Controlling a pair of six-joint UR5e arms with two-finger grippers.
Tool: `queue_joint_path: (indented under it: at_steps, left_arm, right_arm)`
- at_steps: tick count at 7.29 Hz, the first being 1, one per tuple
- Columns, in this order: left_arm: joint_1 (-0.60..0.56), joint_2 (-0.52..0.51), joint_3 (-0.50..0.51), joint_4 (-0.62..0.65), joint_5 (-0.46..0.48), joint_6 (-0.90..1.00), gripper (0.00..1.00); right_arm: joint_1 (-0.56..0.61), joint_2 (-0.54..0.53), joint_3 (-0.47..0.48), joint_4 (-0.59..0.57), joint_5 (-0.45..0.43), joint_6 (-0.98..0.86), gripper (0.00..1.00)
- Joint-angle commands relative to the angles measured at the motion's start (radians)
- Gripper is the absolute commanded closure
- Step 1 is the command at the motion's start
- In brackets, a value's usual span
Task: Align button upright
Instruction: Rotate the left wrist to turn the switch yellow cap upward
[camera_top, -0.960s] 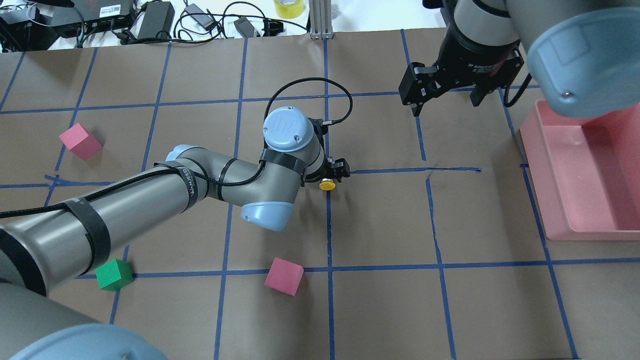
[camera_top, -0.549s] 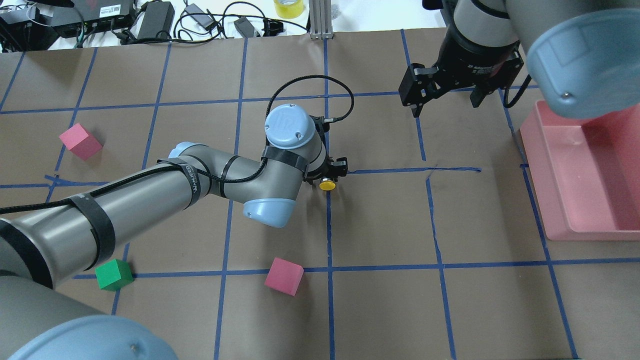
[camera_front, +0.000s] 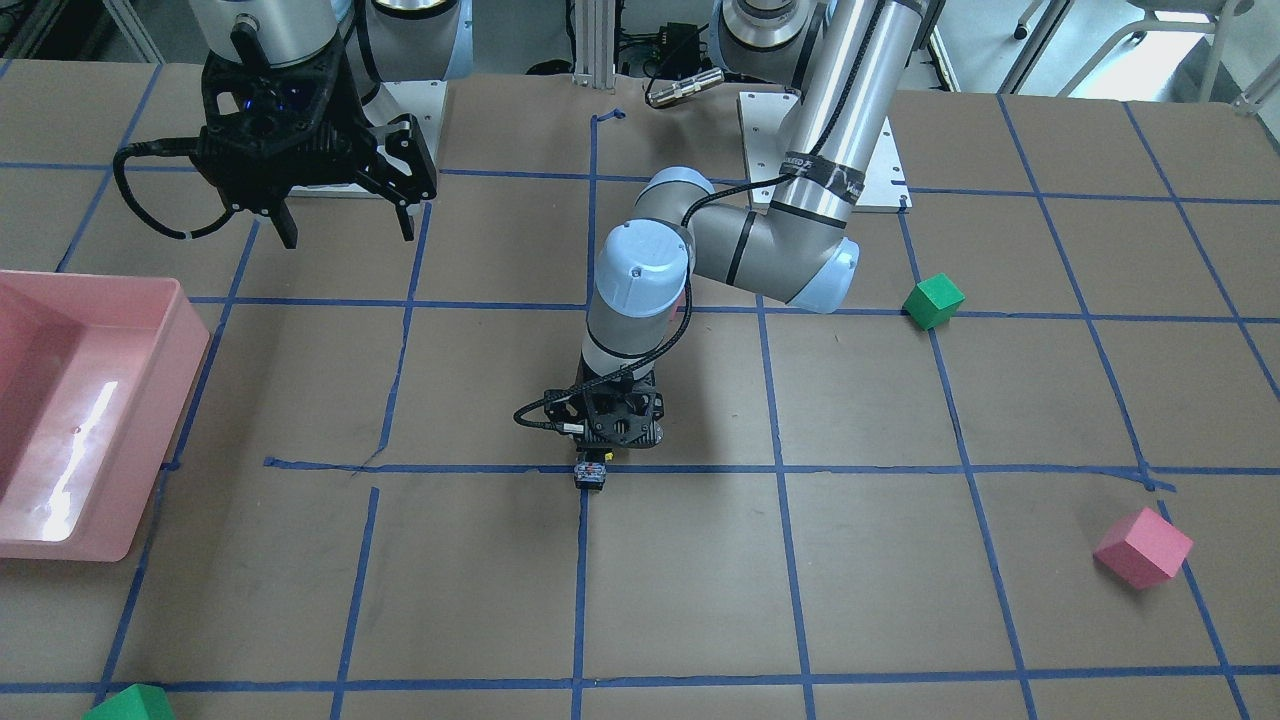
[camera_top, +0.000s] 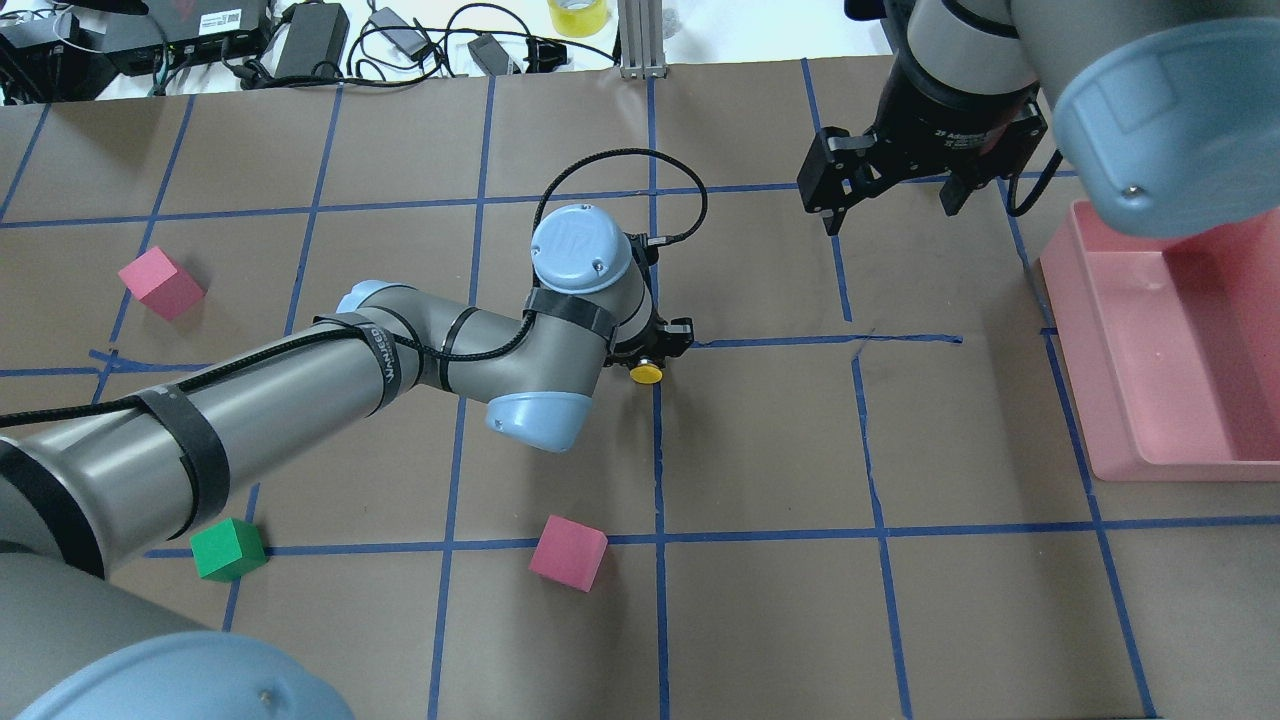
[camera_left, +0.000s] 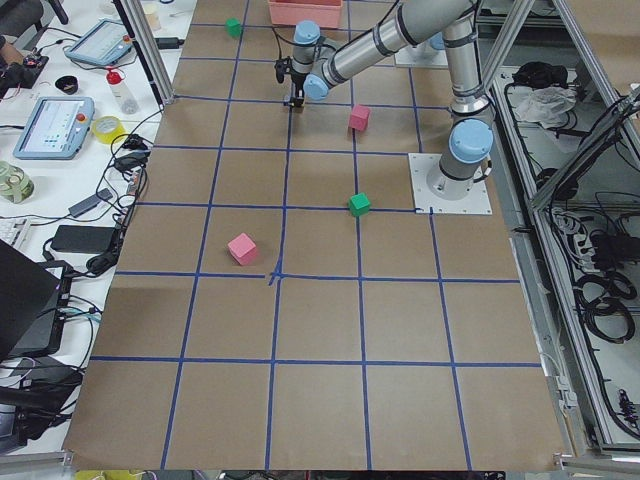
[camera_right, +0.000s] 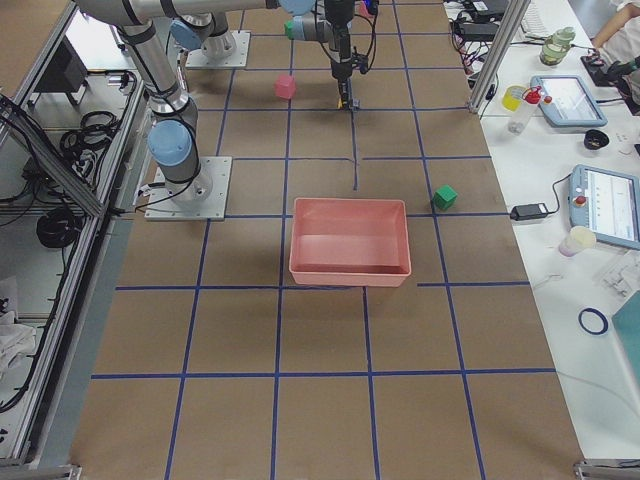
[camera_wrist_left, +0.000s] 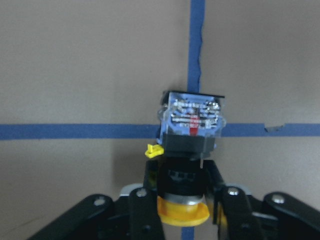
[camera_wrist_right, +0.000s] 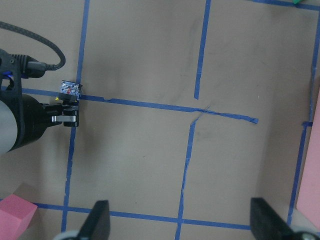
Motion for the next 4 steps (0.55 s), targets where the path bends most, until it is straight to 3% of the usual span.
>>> queue_joint_path:
  at_steps: [1, 2, 3, 4]
  left_arm:
    - [0.009, 0.028, 0.098, -0.193, -0.052, -0.132, 1.0]
    - [0.026, 0.031, 0.139, -0.279, -0.101, -0.198, 1.0]
    - [0.073, 0.031, 0.138, -0.288, -0.177, -0.28, 1.0]
    - [0.125, 0.031, 0.137, -0.332, -0.334, -0.398, 1.0]
  right_arm:
    - [0.0, 0.0, 0.001, 0.0, 0.0, 0.0, 0.0]
    - [0.0, 0.0, 0.001, 0.0, 0.0, 0.0, 0.0]
    - [0.0, 0.0, 0.001, 0.002, 0.0, 0.001, 0.0]
    - [0.0, -0.002, 0.001, 0.002, 0.0, 0.0, 0.0]
